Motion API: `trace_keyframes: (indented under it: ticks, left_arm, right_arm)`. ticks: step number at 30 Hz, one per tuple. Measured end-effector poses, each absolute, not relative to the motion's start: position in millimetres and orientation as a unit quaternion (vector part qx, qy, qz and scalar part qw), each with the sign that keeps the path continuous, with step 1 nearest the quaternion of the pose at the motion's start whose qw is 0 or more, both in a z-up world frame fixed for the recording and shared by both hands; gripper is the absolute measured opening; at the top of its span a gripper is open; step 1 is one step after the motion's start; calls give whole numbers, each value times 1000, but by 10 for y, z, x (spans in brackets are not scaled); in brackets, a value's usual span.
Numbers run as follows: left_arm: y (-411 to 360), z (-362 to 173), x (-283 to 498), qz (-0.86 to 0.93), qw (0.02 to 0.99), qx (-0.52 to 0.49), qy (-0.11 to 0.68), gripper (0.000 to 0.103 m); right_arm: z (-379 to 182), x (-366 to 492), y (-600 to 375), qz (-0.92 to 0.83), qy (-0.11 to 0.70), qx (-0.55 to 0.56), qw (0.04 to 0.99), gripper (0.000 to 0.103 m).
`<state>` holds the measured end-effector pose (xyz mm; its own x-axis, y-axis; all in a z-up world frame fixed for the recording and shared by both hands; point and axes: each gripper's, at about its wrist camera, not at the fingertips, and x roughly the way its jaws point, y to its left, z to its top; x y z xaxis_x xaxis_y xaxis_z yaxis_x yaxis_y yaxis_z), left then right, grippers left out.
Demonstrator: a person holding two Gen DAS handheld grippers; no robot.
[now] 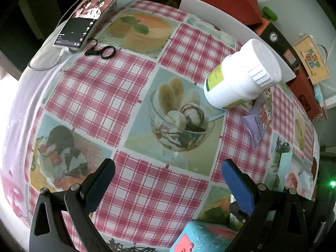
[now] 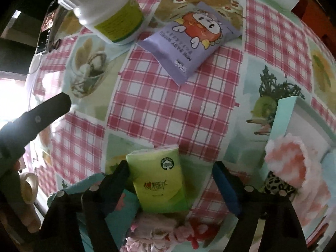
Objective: Organize soft objects
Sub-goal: 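Lower the right tool onto the green tissue pack and close on it, then lift the green tissue pack with the right tool while the left tool grasps the purple wipes pack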
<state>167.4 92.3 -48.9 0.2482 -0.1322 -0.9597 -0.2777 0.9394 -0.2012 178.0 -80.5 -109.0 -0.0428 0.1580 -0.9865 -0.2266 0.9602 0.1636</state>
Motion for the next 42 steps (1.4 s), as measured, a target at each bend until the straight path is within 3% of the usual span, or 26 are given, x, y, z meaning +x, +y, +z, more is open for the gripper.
trace_keyframes:
  ticks: [8, 14, 42]
  left_arm:
    - [794, -547, 1713, 46, 773, -169, 610, 101]
    - [839, -555, 1717, 52, 772, -176, 609, 101]
    - [413, -318, 1885, 13, 791, -116, 600, 101]
  right_arm:
    - [-1072, 1691, -826, 142, 708, -31, 692, 62]
    - [-1048, 1771, -934, 135, 706, -28, 695, 54]
    - [-817, 1961, -1266, 140, 686, 9, 714, 53]
